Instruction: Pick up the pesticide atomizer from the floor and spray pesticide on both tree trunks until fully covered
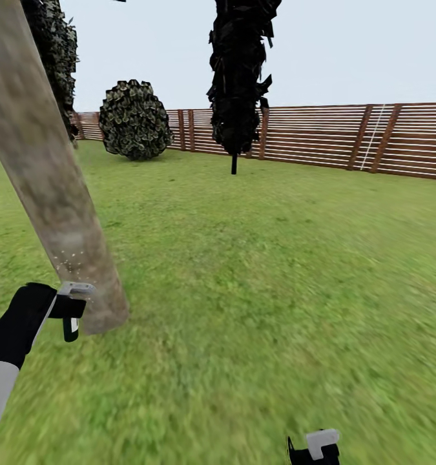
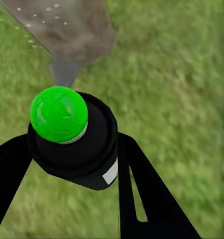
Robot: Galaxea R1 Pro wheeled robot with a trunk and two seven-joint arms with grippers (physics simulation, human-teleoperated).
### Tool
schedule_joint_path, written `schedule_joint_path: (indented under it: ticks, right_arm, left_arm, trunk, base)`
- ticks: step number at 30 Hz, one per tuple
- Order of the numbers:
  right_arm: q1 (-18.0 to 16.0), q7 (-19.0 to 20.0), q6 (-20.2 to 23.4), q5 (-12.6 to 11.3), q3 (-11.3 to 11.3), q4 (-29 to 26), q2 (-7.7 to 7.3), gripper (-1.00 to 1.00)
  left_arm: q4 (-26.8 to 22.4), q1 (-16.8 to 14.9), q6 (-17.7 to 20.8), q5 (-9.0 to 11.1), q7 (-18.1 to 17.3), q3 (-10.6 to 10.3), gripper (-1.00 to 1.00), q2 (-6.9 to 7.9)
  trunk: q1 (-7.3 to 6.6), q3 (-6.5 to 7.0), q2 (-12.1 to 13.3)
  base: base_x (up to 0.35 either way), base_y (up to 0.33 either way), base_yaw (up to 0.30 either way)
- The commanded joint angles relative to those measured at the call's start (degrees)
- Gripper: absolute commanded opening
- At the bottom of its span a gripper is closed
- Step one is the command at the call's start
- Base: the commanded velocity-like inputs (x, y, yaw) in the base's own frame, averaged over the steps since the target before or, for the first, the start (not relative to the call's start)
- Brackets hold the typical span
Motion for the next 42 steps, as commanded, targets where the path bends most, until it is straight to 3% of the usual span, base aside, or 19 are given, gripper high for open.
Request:
schedule_joint_path:
  ticks: [1,7,13,19,36,42]
  right_arm:
    - [0.0,-0.4,-0.1,0.6,-0.2,0.1,-0.01,1.0]
    - [0.0,-0.4,-0.1,0.6,-0.2,0.1,0.05,1.0]
    - [0.0,-0.4,-0.1,0.6,-0.2,0.1,0.08,1.0]
    - [0.0,-0.4,-0.1,0.6,-0.2,0.1,0.08,1.0]
    - [0.0,-0.4,-0.1,0.6,-0.2,0.1,0.01,1.0]
    - [0.0,-0.4,-0.1,0.6,-0.2,0.1,0.03,1.0]
  left_arm:
    - [-0.1,0.0,0.2,-0.6,-0.6,0.1,-1.0,-0.01]
    - [0.2,0.0,0.2,-0.6,-0.1,0.4,-1.0,0.07]
    - [0.3,0.0,0.4,-0.3,4.1,0.4,-1.0,-0.01]
    - [0.3,0.0,0.5,-0.1,4.3,0.4,-1.0,-0.09]
    - [0.4,0.0,0.5,-0.2,4.4,0.6,-1.0,-0.54]
    - [1.1,0.0,0.5,-0.2,4.4,0.6,-1.0,-0.54]
  trunk:
    - [-0.01,-0.05,0.0]
    - [-0.01,-0.05,0.0]
    - [-0.01,-0.05,0.0]
    - [-0.01,-0.05,0.0]
    - [-0.01,-0.05,0.0]
    - [-0.01,-0.05,0.0]
  base:
    - [0.0,-0.28,0.0]
    - [0.007,-0.28,0.159]
    - [0.106,-0.275,0.275]
    - [0.235,-0.192,0.227]
    - [0.271,-0.152,0.007]
    - [0.235,-0.179,0.2]
